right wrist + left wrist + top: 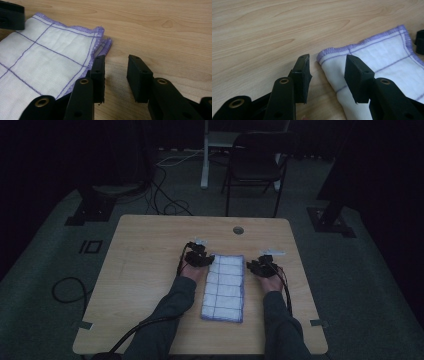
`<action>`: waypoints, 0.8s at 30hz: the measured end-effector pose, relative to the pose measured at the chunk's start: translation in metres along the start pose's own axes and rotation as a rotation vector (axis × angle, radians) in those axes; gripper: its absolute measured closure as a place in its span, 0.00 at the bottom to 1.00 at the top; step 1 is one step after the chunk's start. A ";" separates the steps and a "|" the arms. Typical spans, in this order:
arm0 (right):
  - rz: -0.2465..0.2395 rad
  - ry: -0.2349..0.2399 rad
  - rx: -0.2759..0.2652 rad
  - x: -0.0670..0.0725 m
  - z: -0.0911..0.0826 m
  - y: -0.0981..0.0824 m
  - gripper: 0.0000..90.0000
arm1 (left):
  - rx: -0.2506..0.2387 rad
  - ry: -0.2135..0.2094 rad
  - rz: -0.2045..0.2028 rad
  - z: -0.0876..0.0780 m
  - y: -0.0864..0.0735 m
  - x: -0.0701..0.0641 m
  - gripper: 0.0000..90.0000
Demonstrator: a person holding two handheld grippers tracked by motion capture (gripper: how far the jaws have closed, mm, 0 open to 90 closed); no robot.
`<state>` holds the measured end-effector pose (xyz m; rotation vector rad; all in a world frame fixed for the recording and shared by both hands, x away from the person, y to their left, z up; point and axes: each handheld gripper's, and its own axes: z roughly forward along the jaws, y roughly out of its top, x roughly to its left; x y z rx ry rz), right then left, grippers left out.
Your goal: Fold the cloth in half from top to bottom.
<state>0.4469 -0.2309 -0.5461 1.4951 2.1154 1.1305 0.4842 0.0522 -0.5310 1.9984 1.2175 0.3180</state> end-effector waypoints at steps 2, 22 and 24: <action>0.000 0.000 0.002 0.000 0.000 0.000 0.76 | 0.007 0.002 -0.002 0.002 0.001 0.000 0.63; 0.032 0.001 -0.006 0.015 0.017 0.026 0.61 | 0.018 -0.056 0.007 0.015 0.005 0.003 0.65; 0.034 -0.010 0.013 0.016 0.022 0.027 0.61 | 0.020 -0.059 -0.011 0.015 0.006 0.005 0.67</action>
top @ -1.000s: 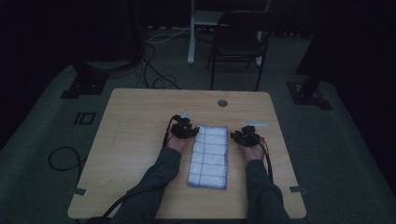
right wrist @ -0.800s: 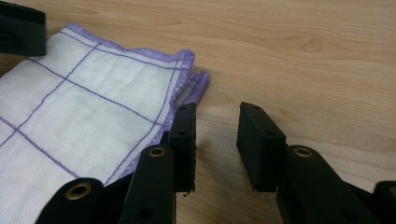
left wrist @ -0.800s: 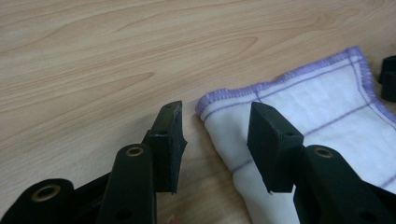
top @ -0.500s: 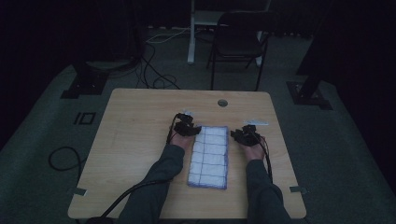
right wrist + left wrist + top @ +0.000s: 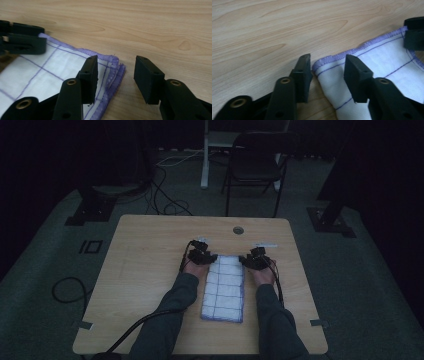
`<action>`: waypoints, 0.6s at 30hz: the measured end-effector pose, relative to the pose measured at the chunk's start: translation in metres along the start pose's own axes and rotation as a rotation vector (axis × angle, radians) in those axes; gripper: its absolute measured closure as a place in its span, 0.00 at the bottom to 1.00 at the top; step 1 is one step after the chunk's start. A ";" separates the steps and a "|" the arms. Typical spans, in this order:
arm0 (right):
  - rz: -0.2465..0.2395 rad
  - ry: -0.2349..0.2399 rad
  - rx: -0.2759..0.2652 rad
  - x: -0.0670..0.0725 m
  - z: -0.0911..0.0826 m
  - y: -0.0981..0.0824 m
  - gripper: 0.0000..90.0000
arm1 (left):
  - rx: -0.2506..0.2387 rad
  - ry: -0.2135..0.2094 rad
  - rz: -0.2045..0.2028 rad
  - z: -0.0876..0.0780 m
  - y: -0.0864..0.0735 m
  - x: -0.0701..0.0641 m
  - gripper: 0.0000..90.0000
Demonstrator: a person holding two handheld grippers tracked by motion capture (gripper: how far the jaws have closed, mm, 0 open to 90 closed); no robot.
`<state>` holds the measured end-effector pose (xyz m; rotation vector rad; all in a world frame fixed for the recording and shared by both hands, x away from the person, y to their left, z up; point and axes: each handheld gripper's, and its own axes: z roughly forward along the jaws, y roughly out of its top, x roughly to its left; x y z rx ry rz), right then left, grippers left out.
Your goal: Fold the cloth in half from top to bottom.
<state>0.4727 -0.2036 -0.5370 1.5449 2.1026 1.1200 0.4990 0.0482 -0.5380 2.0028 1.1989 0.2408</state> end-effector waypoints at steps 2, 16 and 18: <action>0.001 -0.008 0.012 0.001 0.007 -0.001 0.64 | 0.004 0.005 0.001 -0.001 -0.001 0.000 0.73; 0.008 0.024 0.029 0.007 0.009 -0.001 0.95 | 0.082 0.000 0.042 -0.002 0.004 -0.007 0.95; 0.000 0.023 0.027 0.007 0.009 0.000 0.95 | 0.090 0.010 0.056 -0.003 0.007 -0.008 0.96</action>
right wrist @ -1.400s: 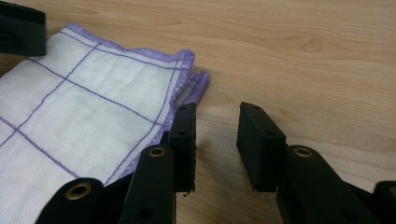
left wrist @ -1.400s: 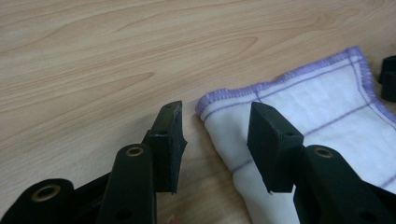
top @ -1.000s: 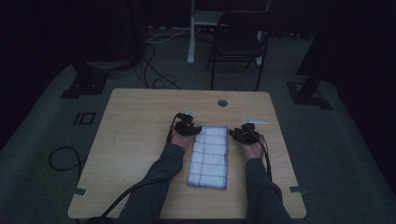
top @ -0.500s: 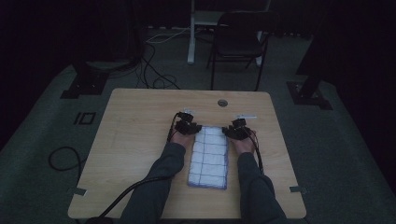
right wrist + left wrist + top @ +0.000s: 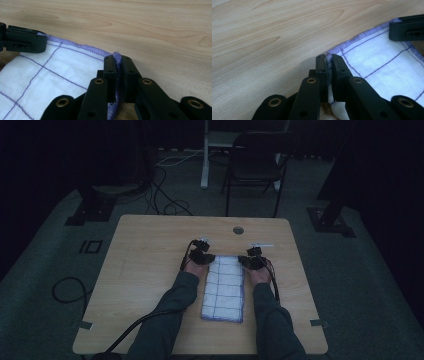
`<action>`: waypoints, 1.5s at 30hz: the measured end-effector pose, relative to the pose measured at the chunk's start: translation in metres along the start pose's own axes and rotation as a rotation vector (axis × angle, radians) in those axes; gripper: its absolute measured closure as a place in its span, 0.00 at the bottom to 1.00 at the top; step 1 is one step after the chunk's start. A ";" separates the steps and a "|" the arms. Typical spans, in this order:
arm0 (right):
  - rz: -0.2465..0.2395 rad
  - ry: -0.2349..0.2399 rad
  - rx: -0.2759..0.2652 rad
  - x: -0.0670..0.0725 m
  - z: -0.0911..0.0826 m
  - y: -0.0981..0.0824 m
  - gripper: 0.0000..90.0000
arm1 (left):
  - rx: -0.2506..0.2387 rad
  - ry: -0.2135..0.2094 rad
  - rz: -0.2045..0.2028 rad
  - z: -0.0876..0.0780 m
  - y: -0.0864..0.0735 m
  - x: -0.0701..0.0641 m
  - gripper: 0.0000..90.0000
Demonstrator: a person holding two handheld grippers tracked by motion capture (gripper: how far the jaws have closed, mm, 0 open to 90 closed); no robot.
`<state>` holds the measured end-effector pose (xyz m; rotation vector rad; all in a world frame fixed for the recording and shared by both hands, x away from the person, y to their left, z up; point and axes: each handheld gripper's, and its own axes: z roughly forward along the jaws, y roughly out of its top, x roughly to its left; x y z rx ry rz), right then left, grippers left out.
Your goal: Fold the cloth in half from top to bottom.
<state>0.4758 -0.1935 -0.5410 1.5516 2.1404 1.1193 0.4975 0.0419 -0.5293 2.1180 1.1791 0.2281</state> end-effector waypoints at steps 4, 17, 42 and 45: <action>-0.010 0.011 -0.021 0.001 -0.004 0.004 0.96 | -0.029 -0.015 -0.014 -0.006 0.004 0.003 0.96; -0.028 0.032 -0.094 0.001 -0.022 0.021 0.96 | -0.127 -0.039 0.011 -0.030 0.020 0.001 0.97; -0.089 0.083 -0.210 0.018 -0.070 0.016 0.96 | -0.223 -0.102 0.053 -0.071 0.012 -0.013 0.96; -0.103 0.087 -0.215 0.021 -0.074 0.015 0.96 | -0.233 -0.107 0.065 -0.078 0.008 -0.015 0.96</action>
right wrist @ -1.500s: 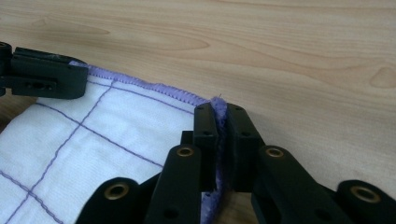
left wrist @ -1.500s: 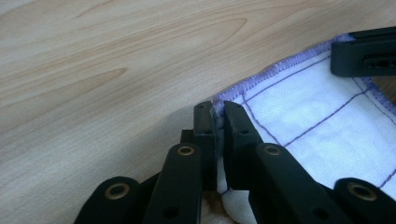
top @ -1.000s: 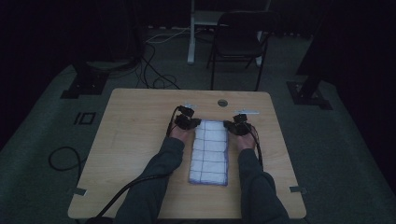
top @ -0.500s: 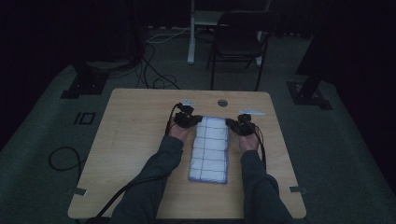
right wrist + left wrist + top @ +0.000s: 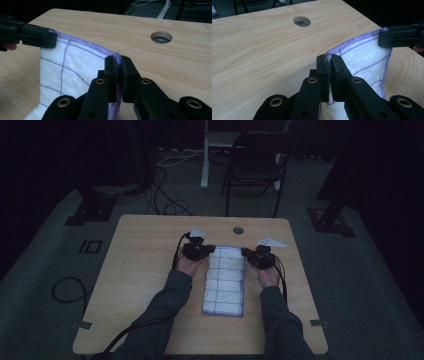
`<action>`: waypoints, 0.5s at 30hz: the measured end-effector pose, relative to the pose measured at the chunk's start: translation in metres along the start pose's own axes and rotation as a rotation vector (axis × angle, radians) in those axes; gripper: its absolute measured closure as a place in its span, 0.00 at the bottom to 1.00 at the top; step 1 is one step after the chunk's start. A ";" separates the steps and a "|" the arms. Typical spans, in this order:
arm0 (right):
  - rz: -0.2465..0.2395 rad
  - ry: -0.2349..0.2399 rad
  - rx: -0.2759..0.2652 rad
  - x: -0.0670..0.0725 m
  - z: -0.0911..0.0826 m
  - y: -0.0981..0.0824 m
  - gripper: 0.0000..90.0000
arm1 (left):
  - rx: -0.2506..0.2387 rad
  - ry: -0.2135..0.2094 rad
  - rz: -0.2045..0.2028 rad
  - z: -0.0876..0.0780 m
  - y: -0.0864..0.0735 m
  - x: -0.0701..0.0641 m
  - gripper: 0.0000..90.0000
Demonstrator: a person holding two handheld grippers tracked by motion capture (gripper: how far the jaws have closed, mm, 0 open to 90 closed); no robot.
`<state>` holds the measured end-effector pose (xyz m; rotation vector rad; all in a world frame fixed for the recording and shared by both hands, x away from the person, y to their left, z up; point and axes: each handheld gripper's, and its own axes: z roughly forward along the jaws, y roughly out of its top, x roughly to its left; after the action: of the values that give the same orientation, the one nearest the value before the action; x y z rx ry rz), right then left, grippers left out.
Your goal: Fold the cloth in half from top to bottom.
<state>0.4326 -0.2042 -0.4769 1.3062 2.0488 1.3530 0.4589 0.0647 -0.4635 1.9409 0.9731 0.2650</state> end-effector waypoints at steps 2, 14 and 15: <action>-0.006 0.003 -0.002 0.002 -0.002 -0.001 0.96 | -0.002 -0.002 0.001 -0.002 -0.001 -0.001 0.96; -0.037 0.025 -0.015 0.011 -0.020 -0.006 0.96 | -0.032 -0.024 0.019 -0.017 -0.006 -0.012 0.96; -0.039 0.028 -0.016 0.011 -0.021 -0.006 0.96 | -0.034 -0.026 0.022 -0.018 -0.006 -0.013 0.96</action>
<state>0.4087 -0.2065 -0.4703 1.2408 2.0668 1.3743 0.4372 0.0687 -0.4557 1.9208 0.9255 0.2663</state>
